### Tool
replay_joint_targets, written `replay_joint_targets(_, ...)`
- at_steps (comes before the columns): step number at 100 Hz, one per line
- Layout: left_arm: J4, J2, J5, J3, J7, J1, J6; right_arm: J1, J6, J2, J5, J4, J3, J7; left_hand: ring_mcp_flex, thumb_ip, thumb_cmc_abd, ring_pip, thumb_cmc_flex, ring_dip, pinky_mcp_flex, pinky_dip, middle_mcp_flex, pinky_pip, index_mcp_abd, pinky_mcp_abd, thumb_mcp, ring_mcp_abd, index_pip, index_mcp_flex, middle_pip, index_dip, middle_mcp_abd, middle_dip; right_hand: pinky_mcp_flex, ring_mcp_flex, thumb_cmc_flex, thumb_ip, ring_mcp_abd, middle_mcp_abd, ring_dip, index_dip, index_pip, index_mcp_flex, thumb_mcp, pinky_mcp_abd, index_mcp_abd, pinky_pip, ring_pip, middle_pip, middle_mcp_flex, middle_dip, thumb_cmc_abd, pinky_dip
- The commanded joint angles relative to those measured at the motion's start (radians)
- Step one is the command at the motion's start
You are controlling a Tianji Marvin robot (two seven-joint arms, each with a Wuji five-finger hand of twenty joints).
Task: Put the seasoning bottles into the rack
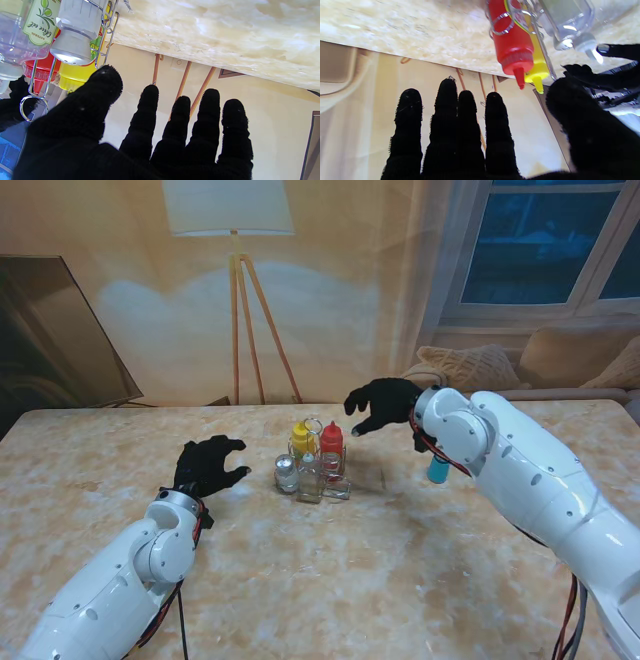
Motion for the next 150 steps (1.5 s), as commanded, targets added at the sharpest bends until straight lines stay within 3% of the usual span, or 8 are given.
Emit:
replay_joint_targets(1,-0.003,-0.001,0.002,0.002,-0.012,0.000,0.004,-0.038,0.009,0.033,-0.022,-0.013,0.019,0.023,-0.024,0.021,-0.015,0.016,-0.002,0.015,-0.011,0.003,-0.034,-0.006,0.003,0.003,0.029,-0.001,0.008,-0.002,-0.003,0.009,0.009,0.003,-0.009,-0.007,0.006,0.027,0.008,0.009,-0.024,0.007,-0.010,0.003,0.001,0.012,-0.024,-0.010,-0.020,-0.022,-0.016,-0.021,-0.011,0.010)
replay_joint_targets(34,-0.001,-0.002,-0.001,0.011,-0.017,-0.004,0.010,-0.193,0.013,0.079,-0.202,-0.122,0.189,0.055,-0.024,0.021,-0.018,0.016,-0.002,0.015,-0.011,0.003,-0.034,-0.006,0.003,0.003,0.031,-0.001,0.008,-0.004,-0.002,0.009,0.010,0.003,0.006,0.003,0.064,0.008,-0.009,-0.019,-0.069,0.009,0.035,0.001,0.110,-0.006,-0.120,-0.040,-0.105,-0.081,0.001,-0.056,-0.128,-0.019)
replay_joint_targets(43,-0.001,-0.002,0.000,0.012,-0.017,-0.004,0.010,-0.222,0.011,0.087,-0.238,-0.137,0.220,0.061,-0.023,0.021,-0.019,0.017,0.000,0.016,-0.009,0.003,-0.034,-0.005,0.001,0.001,0.033,-0.003,0.008,-0.004,-0.002,0.009,0.008,0.003,0.024,0.006,0.099,0.007,-0.019,-0.033,-0.082,0.001,0.046,-0.018,0.135,-0.032,-0.181,-0.034,-0.126,-0.098,0.005,-0.069,-0.174,-0.019)
replay_joint_targets(70,0.004,-0.003,0.005,0.016,-0.003,-0.007,0.008,-0.291,0.034,0.108,-0.339,-0.183,0.289,0.129,-0.020,0.020,-0.025,0.027,-0.001,0.022,-0.005,0.006,-0.034,0.003,0.002,-0.002,0.045,-0.007,0.013,-0.004,0.008,0.010,0.008,0.008,-0.001,-0.028,0.116,0.004,0.000,-0.034,-0.104,-0.036,0.051,-0.042,0.177,-0.012,-0.198,-0.078,-0.167,-0.139,-0.018,-0.087,-0.254,-0.035)
replay_joint_targets(97,0.006,-0.004,0.004,0.020,0.003,-0.008,0.006,-0.314,0.073,0.108,-0.375,-0.154,0.306,0.089,-0.016,0.019,-0.027,0.036,0.001,0.028,-0.002,0.009,-0.033,0.012,0.006,-0.004,0.051,-0.008,0.020,0.003,0.013,0.013,0.009,0.011,-0.051,-0.057,0.130,0.002,0.041,-0.035,-0.099,-0.054,0.059,-0.075,0.183,0.033,-0.262,-0.081,-0.166,-0.168,-0.044,-0.094,-0.258,-0.042)
replay_joint_targets(108,0.006,-0.004,0.005,0.020,0.002,-0.008,0.007,-0.309,0.078,0.105,-0.376,-0.127,0.302,0.048,-0.017,0.019,-0.027,0.036,0.002,0.029,-0.003,0.009,-0.034,0.013,0.006,-0.004,0.051,-0.007,0.020,0.000,0.014,0.012,0.008,0.010,-0.059,-0.067,0.132,0.002,0.047,-0.039,-0.098,-0.056,0.071,-0.079,0.189,0.036,-0.269,-0.075,-0.165,-0.168,-0.053,-0.092,-0.264,-0.045)
replay_joint_targets(150,0.008,-0.004,0.005,0.022,0.000,-0.009,0.009,-0.264,0.121,0.104,-0.360,-0.031,0.248,0.007,-0.016,0.019,-0.030,0.037,0.001,0.030,-0.002,0.008,-0.035,0.015,0.006,-0.004,0.054,-0.008,0.022,0.002,0.014,0.012,0.008,0.010,-0.049,-0.058,0.177,0.004,0.063,-0.039,-0.100,-0.073,0.090,-0.099,0.203,0.033,-0.274,-0.062,-0.153,-0.162,-0.069,-0.096,-0.270,-0.059)
